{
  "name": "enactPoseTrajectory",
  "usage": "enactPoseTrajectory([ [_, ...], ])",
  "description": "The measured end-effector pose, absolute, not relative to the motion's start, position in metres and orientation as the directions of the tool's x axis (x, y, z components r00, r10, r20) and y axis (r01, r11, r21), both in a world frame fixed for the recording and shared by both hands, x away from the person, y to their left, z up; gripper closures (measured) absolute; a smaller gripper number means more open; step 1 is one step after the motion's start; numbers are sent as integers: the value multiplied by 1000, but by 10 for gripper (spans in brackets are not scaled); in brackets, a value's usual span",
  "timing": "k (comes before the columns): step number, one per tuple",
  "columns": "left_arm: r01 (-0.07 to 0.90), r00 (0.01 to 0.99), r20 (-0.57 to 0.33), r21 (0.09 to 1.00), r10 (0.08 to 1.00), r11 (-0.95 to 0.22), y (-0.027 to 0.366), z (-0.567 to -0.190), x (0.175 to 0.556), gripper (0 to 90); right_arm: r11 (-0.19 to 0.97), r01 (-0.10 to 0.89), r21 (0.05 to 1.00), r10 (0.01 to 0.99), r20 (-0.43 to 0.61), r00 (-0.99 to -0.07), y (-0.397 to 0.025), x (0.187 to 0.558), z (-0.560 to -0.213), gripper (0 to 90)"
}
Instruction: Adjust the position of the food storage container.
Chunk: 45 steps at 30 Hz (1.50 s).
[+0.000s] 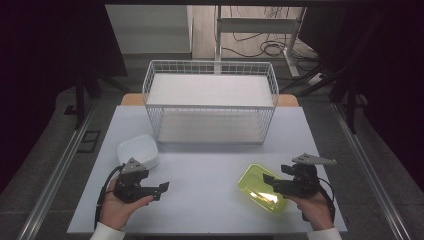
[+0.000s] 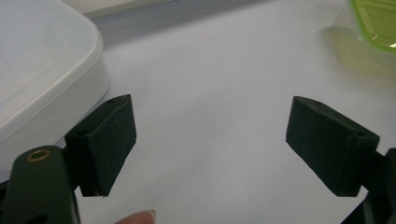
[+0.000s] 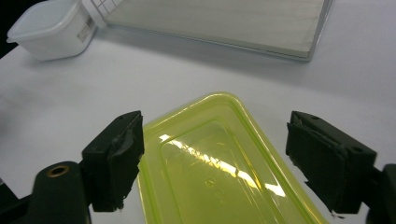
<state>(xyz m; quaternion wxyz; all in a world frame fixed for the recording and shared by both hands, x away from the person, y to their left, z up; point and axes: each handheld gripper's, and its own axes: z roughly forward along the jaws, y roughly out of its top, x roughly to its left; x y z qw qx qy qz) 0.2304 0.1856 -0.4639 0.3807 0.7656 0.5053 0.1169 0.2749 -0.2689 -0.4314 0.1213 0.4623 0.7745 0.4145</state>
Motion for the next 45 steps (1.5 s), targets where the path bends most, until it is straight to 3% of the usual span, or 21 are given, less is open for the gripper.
enactPoseTrajectory([
  [16,686,475,-208,696,855,-212,179,-464,234,152,222,670,709,839,211,-501,-286,278,-436,313],
  [28,693,479,-207,685,853,-223,180,-466,235,149,365,637,679,760,178,-625,-257,265,-436,452],
  [32,697,483,-201,677,852,-236,178,-466,236,149,401,631,664,727,189,-660,-254,262,-437,561],
  [33,698,485,-200,676,851,-239,176,-467,235,149,424,625,655,697,204,-687,-251,259,-437,657],
  [34,698,485,-200,676,851,-239,176,-467,235,149,424,625,655,697,204,-687,-251,259,-437,657],
  [35,700,486,-202,672,851,-241,176,-467,236,149,454,617,642,670,211,-712,-246,255,-438,725],
  [40,708,479,-206,666,853,-236,176,-466,235,152,516,605,606,633,206,-746,-233,248,-442,856],
  [45,708,475,-213,669,854,-227,178,-464,235,157,588,590,554,602,187,-776,-221,233,-455,889],
])
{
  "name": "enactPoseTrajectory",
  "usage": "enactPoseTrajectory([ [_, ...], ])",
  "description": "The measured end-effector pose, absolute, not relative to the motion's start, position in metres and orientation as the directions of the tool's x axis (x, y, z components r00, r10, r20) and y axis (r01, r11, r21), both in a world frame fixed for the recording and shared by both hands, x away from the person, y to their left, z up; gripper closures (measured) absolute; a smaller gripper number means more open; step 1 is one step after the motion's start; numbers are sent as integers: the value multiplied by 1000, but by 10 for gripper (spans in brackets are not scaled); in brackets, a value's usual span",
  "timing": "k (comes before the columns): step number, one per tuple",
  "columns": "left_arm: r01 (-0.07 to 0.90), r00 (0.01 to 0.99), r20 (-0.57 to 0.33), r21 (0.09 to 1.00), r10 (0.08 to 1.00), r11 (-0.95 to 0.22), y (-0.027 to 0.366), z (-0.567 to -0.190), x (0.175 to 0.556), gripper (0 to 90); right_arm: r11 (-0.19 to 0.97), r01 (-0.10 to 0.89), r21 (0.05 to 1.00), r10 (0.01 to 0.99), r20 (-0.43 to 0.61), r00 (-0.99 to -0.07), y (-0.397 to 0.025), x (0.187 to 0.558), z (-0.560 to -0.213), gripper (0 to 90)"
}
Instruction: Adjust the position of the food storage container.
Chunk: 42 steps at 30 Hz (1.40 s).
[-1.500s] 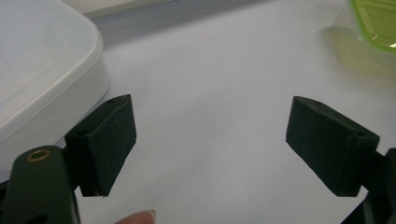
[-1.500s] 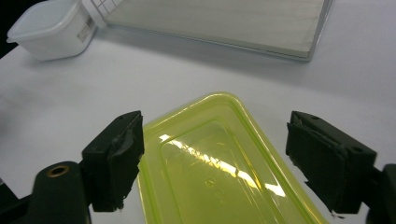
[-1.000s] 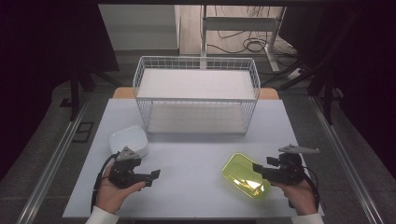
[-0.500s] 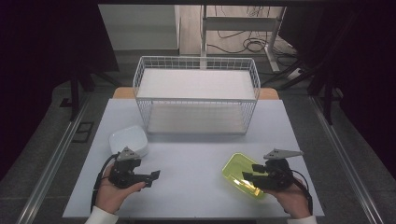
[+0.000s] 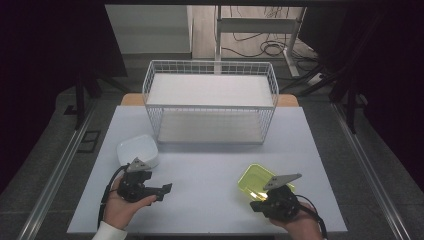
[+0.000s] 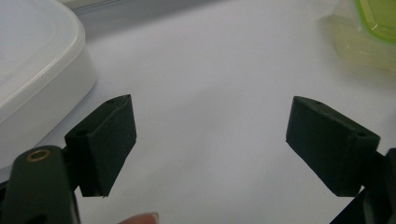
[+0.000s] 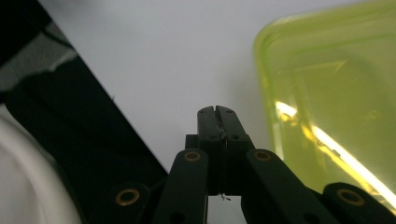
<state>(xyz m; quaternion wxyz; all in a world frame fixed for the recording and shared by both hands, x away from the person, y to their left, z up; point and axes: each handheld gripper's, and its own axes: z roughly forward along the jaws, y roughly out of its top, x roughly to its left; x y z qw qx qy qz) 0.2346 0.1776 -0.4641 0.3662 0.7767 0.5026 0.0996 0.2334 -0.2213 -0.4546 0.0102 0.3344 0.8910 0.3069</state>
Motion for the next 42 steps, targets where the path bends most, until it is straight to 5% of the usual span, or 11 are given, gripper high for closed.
enactPoseTrajectory([
  [23,708,486,-205,662,850,-245,172,-467,235,160,646,640,417,670,92,-736,-234,230,-475,890],
  [42,712,501,-197,647,843,-272,166,-472,237,151,582,698,417,757,36,-653,-263,248,-477,891],
])
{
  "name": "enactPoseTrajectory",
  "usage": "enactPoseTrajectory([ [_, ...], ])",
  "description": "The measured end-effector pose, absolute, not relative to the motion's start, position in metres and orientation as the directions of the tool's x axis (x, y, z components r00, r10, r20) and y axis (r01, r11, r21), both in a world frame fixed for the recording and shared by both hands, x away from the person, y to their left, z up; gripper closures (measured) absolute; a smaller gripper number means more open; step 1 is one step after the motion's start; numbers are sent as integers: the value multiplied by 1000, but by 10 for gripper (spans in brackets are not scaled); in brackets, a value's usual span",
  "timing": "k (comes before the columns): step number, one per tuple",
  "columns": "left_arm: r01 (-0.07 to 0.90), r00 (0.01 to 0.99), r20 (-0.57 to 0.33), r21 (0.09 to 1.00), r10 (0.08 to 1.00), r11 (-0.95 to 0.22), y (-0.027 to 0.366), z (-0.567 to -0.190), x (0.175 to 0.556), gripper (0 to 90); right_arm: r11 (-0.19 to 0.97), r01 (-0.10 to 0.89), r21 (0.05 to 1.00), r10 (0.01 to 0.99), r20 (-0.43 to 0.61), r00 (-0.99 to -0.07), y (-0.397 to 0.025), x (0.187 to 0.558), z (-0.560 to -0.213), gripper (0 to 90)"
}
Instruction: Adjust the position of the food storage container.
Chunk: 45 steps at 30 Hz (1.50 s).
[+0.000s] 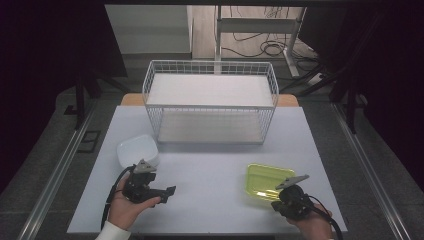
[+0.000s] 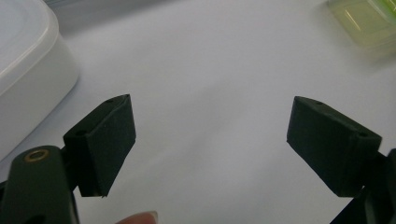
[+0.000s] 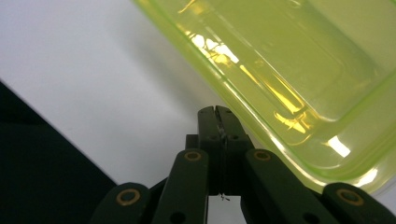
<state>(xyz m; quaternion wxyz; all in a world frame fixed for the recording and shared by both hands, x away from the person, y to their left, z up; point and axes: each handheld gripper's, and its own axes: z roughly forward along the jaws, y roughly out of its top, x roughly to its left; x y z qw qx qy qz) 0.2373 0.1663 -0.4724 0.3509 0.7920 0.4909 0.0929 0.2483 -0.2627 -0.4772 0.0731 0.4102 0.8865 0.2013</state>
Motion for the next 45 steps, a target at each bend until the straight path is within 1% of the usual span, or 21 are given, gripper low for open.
enactPoseTrajectory([
  [7,713,507,-196,643,839,-281,163,-475,237,149,552,716,427,781,34,-623,-270,254,-478,891],
  [11,718,504,-203,639,840,-276,164,-475,237,147,559,709,429,773,41,-633,-267,247,-475,891],
  [13,720,501,-209,640,840,-270,163,-474,237,147,580,684,442,746,50,-664,-258,239,-469,891],
  [14,718,501,-210,642,840,-268,163,-474,237,147,595,656,465,727,37,-685,-249,236,-459,891],
  [15,718,501,-210,642,840,-268,163,-474,237,147,595,656,465,727,37,-685,-249,236,-459,891],
  [16,718,501,-210,643,840,-267,164,-473,237,147,582,644,496,729,32,-684,-249,237,-448,891],
  [18,717,499,-209,644,841,-265,164,-473,237,147,569,645,511,739,28,-673,-252,239,-444,891],
  [22,719,492,-206,644,846,-262,166,-473,236,147,510,670,540,794,3,-607,-271,250,-434,891],
  [26,720,488,-203,644,849,-260,164,-474,236,148,432,706,562,855,-6,-519,-295,265,-428,891],
  [30,718,493,-197,642,848,-268,163,-474,236,147,355,744,566,905,-9,-425,-318,286,-432,891],
  [31,718,492,-196,642,848,-268,163,-474,236,147,355,744,566,905,-9,-425,-318,286,-432,891],
  [36,711,483,-189,654,855,-257,165,-473,234,148,312,788,532,930,0,-368,-332,300,-445,891],
  [38,705,485,-188,662,854,-254,165,-471,234,148,317,800,509,930,-4,-366,-333,303,-455,891],
  [45,706,462,-186,668,867,-233,168,-470,233,140,333,805,492,927,-15,-374,-332,304,-463,891],
])
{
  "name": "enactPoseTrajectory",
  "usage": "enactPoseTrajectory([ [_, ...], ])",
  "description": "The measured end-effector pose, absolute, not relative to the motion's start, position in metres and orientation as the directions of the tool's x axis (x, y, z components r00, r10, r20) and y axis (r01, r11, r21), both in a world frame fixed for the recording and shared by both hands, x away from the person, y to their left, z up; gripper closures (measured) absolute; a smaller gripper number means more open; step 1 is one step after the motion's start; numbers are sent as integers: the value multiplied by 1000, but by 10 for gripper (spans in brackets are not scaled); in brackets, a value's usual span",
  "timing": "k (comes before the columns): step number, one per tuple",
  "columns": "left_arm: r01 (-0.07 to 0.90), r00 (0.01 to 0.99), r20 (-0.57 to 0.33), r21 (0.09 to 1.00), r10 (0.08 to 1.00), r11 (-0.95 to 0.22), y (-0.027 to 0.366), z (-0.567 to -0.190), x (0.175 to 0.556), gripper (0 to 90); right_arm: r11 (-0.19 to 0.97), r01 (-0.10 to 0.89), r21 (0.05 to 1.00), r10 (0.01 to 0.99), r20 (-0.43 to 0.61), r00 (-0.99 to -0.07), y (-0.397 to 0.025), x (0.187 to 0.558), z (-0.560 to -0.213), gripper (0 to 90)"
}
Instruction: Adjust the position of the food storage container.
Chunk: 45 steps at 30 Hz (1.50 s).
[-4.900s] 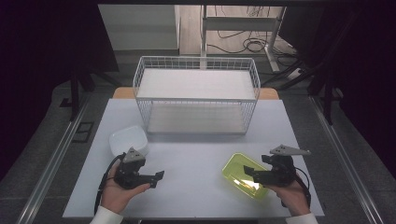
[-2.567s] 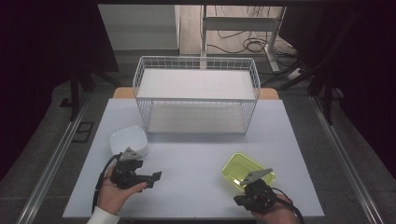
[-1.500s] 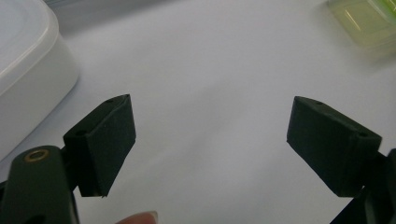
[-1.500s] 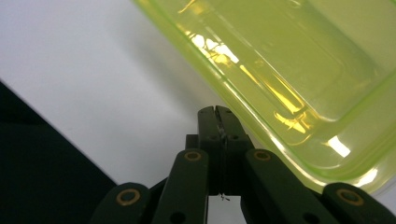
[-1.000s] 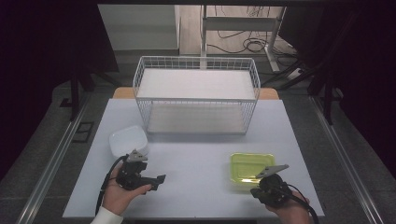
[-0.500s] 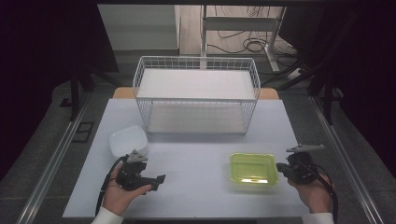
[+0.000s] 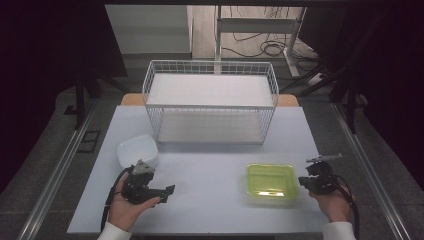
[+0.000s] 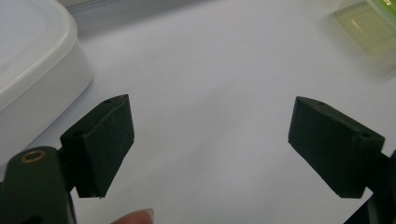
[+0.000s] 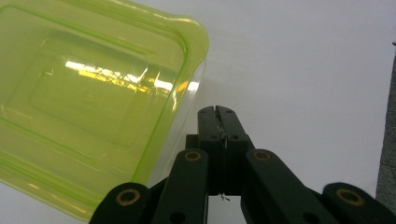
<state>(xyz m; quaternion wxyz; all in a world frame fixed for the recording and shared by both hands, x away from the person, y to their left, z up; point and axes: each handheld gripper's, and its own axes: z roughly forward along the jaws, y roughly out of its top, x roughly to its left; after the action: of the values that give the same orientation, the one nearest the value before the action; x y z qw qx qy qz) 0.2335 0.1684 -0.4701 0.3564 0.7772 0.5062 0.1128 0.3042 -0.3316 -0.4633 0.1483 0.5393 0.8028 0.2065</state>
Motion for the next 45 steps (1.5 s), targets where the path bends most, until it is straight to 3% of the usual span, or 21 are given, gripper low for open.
enactPoseTrajectory([
  [23,710,461,-176,660,870,-243,167,-473,234,139,383,783,490,900,-6,-436,-306,306,-466,891],
  [45,707,461,-175,665,870,-240,168,-472,234,140,499,722,479,813,30,-582,-226,306,-472,892],
])
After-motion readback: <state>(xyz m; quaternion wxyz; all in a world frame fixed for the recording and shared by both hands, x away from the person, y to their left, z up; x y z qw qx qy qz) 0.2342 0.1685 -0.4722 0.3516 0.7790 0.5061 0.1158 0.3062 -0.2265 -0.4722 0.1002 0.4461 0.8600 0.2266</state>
